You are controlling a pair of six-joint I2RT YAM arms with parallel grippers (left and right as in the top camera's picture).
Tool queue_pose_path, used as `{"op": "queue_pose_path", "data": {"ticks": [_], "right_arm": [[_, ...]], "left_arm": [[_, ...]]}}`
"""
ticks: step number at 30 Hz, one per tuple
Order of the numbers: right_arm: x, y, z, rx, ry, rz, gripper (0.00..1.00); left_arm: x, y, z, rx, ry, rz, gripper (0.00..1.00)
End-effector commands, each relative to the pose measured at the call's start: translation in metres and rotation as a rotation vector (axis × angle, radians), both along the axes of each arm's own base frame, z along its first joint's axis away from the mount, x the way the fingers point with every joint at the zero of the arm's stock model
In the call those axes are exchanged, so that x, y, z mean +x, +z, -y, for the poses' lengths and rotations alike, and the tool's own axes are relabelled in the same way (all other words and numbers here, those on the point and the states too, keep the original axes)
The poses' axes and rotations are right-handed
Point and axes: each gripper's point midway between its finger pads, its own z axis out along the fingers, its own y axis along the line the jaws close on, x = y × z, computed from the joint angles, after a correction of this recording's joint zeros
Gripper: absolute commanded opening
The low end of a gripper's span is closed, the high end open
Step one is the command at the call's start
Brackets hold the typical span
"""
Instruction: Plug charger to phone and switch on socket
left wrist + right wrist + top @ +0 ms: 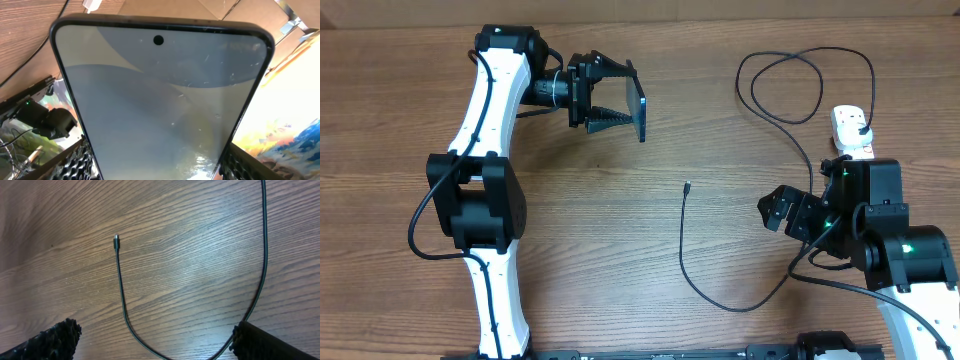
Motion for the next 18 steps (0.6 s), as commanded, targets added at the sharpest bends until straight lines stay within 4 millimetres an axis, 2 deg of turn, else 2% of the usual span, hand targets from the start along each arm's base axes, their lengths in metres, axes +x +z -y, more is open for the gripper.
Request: {"op": "queue_pose_path", "data": {"ticks": [1, 7, 10, 12, 16, 18], "right_arm": [[0.003, 0.007, 0.003, -0.008, -0.016, 0.020, 1.00], [0.002, 0.007, -0.004, 0.006, 0.007, 0.019, 1.00], [0.000, 0.010, -0.022, 0.010, 0.083, 0.035, 0.92], [-0.002, 0.010, -0.030, 0.011, 0.117, 0.036, 0.91], [0.003, 0.031, -0.056, 0.037, 0.190, 0.075, 0.88], [0.011, 0.057, -0.077, 0.047, 0.258, 0.129, 0.87]], "left_arm": [[0.000, 0.026, -0.002, -0.052, 0.019, 0.034, 0.69], [0.000, 0.026, -0.002, -0.052, 0.019, 0.034, 0.69], [0.000, 0.026, -0.002, -0.052, 0.019, 0.034, 0.69], [0.000, 0.026, -0.002, -0.052, 0.019, 0.035, 0.69], [0.000, 0.026, -0.002, -0.052, 0.019, 0.035, 0.69], [0.000, 0.026, -0.002, -0.052, 0.019, 0.035, 0.69]]}}
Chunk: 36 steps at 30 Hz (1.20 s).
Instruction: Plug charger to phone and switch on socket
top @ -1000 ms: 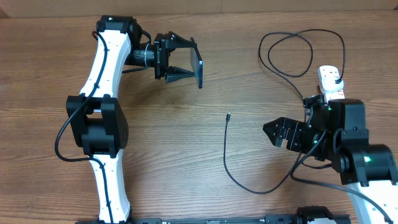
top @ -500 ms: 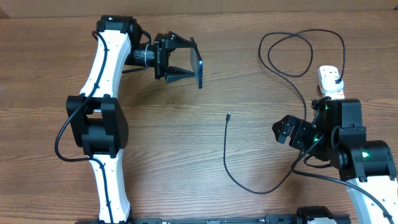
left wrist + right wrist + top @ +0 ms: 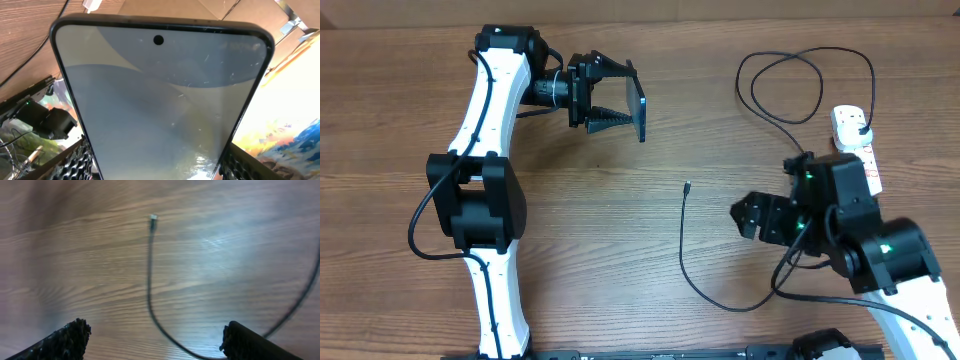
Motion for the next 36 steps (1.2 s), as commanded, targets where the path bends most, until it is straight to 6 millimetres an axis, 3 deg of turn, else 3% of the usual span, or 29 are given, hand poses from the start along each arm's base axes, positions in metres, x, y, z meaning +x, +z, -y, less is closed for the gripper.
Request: {"op": "queue_pose_path", "data": {"ticks": [1, 10, 12, 19, 26, 36], "right_arm": [[0.018, 0.047, -0.028, 0.030, 0.071, 0.111, 0.87], [0.073, 0.095, -0.122, -0.088, 0.171, 0.311, 0.87], [0.080, 0.103, -0.132, -0.081, 0.136, 0.362, 0.86], [0.095, 0.123, -0.150, -0.019, 0.113, 0.460, 0.84], [0.118, 0.101, -0.176, -0.067, 0.095, 0.489, 0.81], [0.126, 0.099, -0.169, -0.194, 0.093, 0.551, 0.70]], "left_arm": [[0.000, 0.026, -0.002, -0.053, 0.019, 0.035, 0.69], [0.000, 0.026, -0.002, -0.052, 0.019, 0.034, 0.69], [0.000, 0.026, -0.002, -0.052, 0.019, 0.035, 0.68], [0.000, 0.026, -0.002, -0.051, 0.019, 0.035, 0.69], [0.000, 0.026, -0.002, -0.051, 0.018, 0.035, 0.68], [0.000, 0.026, -0.002, -0.051, 0.018, 0.035, 0.68]]}}
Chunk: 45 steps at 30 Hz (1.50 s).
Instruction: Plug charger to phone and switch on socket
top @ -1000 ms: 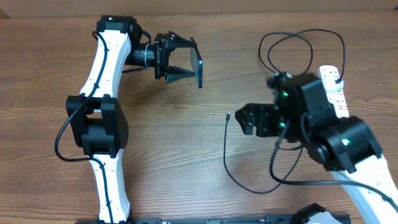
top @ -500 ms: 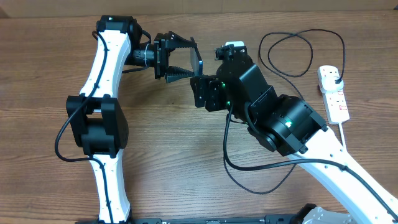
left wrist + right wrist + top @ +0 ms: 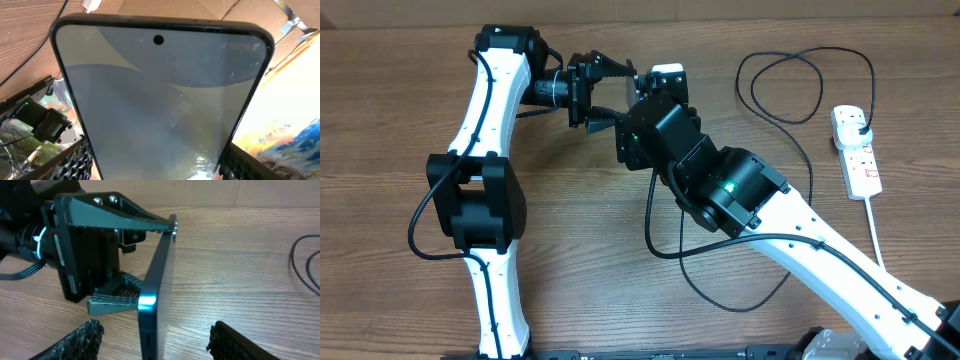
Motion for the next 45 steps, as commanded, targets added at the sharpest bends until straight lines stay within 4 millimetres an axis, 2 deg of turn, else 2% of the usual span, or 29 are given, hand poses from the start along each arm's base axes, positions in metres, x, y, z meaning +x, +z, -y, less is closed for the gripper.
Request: {"op": "queue_pose_path", "data": {"ticks": [1, 3, 6, 10, 17, 26, 29, 31, 39, 41, 45], "right_arm": [[0.0065, 0.0107, 0.0026, -0.030, -0.009, 0.048, 0.70], [0.0085, 0.0071, 0.0010, -0.036, -0.011, 0.044, 0.67], [0.0114, 0.0124, -0.0021, -0.014, -0.011, 0.064, 0.61], [0.0119, 0.0133, -0.0026, -0.011, -0.011, 0.068, 0.60], [0.0143, 0.0145, 0.0024, -0.026, -0.037, 0.081, 0.53], [0.0159, 0.0099, -0.0014, -0.026, -0.031, 0.073, 0.52], [0.0162, 0.0105, -0.0017, -0.021, -0.033, 0.075, 0.50], [0.0162, 0.0104, -0.0017, -0.021, -0.033, 0.075, 0.44], [0.0150, 0.0098, -0.0040, -0.011, -0.023, 0.067, 0.38], [0.0147, 0.0096, -0.0045, -0.010, -0.020, 0.065, 0.34], [0.0148, 0.0096, -0.0045, -0.010, -0.021, 0.065, 0.33]], "left_arm": [[0.0002, 0.0254, -0.0022, -0.048, 0.017, 0.035, 0.68], [0.0001, 0.0256, -0.0022, -0.049, 0.017, 0.035, 0.68], [0.0001, 0.0256, -0.0022, -0.048, 0.017, 0.035, 0.68], [0.0001, 0.0256, -0.0022, -0.048, 0.017, 0.034, 0.68], [0.0001, 0.0256, -0.0022, -0.048, 0.017, 0.034, 0.68], [0.0001, 0.0256, -0.0022, -0.048, 0.017, 0.034, 0.68], [0.0002, 0.0254, -0.0022, -0.048, 0.017, 0.034, 0.68], [0.0000, 0.0256, -0.0020, -0.048, 0.017, 0.034, 0.68], [0.0001, 0.0256, -0.0022, -0.048, 0.017, 0.034, 0.67], [0.0001, 0.0256, -0.0022, -0.048, 0.017, 0.034, 0.67], [0.0001, 0.0256, -0.0022, -0.048, 0.017, 0.034, 0.68]]}}
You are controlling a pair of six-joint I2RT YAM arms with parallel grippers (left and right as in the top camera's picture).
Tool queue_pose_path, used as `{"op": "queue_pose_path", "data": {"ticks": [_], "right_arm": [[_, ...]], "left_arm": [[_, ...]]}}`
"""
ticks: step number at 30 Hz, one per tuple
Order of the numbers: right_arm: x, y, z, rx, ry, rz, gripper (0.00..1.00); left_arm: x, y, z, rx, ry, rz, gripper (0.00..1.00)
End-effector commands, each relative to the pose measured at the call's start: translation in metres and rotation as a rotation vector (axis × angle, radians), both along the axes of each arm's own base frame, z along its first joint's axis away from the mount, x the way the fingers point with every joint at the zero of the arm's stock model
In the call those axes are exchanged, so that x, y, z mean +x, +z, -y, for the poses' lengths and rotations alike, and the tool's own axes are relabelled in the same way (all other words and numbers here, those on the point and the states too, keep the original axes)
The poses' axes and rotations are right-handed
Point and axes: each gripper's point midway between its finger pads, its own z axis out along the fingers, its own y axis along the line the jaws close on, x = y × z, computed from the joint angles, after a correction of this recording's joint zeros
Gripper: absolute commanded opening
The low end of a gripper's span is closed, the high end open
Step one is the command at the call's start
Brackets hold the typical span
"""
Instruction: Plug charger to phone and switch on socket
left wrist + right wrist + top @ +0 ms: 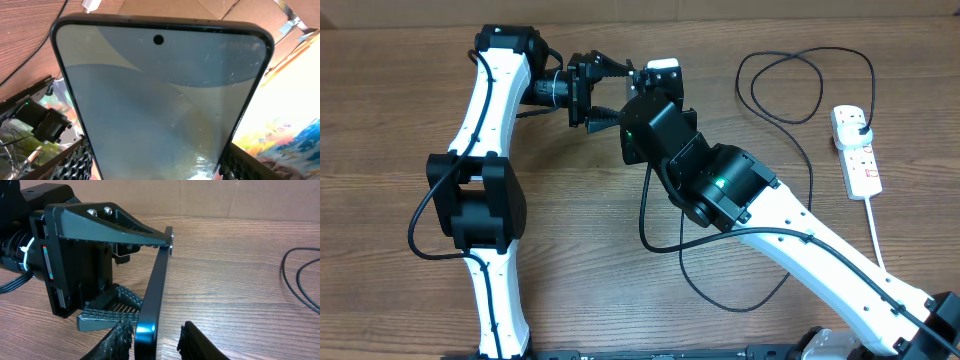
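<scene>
A black phone (160,100) stands on edge above the table, and my left gripper (157,167) is shut on it, one ribbed finger (112,222) on each long side. My right gripper (152,340) is at the phone's end edge (156,287). Its two fingers straddle that edge, with a gap still showing on the right. The black charger cable (800,75) loops from the white socket strip (855,155) round to the table's middle. Its free end is hidden under my right arm (710,180). No plug shows between the right fingers.
Cable loops lie at the back right (300,280) and in front of the right arm (720,300). Bare wood table (400,120) lies to the left. Cardboard stands beyond the table's far edge.
The right gripper's fingers have drawn much closer together round the phone's end edge, and the wrist has come slightly nearer. The left gripper and the phone have not moved.
The left gripper held the phone on edge throughout. The right gripper was open over the cable's free end at the right. It was then nearer that end. Later it was across the table, wide open at the phone, and the cable had shifted left. Now its fingers are narrowed.
</scene>
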Motion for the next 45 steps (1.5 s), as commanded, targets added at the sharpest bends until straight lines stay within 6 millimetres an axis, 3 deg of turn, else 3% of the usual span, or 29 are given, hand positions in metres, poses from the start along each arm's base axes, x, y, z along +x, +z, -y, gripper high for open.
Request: {"op": "queue_pose_path", "data": {"ticks": [1, 14, 19, 21, 24, 28, 33, 36, 38, 40, 45], "right_arm": [[0.002, 0.012, -0.002, 0.022, -0.002, 0.023, 0.33], [0.002, 0.012, -0.002, 0.025, -0.004, 0.022, 0.21], [0.002, 0.012, -0.002, 0.043, -0.016, 0.015, 0.14], [0.002, 0.012, -0.002, 0.049, -0.021, 0.014, 0.04], [0.002, 0.012, -0.002, 0.103, -0.060, -0.003, 0.04], [0.005, 0.014, 0.001, 0.225, -0.167, -0.030, 0.04], [0.015, 0.016, 0.015, 0.546, -0.439, -0.107, 0.04], [0.019, 0.016, 0.021, 0.733, -0.585, -0.156, 0.04], [0.019, 0.015, 0.021, 0.876, -0.685, -0.197, 0.04], [0.019, 0.015, 0.022, 1.070, -0.823, -0.256, 0.04], [0.018, 0.013, 0.019, 1.251, -0.943, -0.323, 0.04]], "left_arm": [[0.000, 0.026, -0.002, -0.048, 0.017, 0.034, 0.67], [0.000, 0.026, -0.002, -0.049, 0.017, 0.033, 0.67], [0.000, 0.026, -0.002, -0.049, 0.018, 0.026, 0.68], [0.000, 0.026, -0.002, -0.048, 0.018, 0.025, 0.69], [0.000, 0.026, -0.002, -0.048, 0.018, 0.026, 0.72], [0.000, 0.025, -0.002, -0.047, 0.017, 0.027, 0.80], [0.007, 0.024, -0.002, -0.055, 0.015, 0.123, 1.00], [0.012, 0.024, -0.001, -0.061, 0.013, 0.194, 1.00], [0.013, 0.023, -0.001, -0.061, 0.013, 0.206, 0.89], [0.013, 0.023, -0.001, -0.061, 0.013, 0.206, 0.70], [0.012, 0.024, 0.000, -0.057, 0.011, 0.140, 0.64]]}}
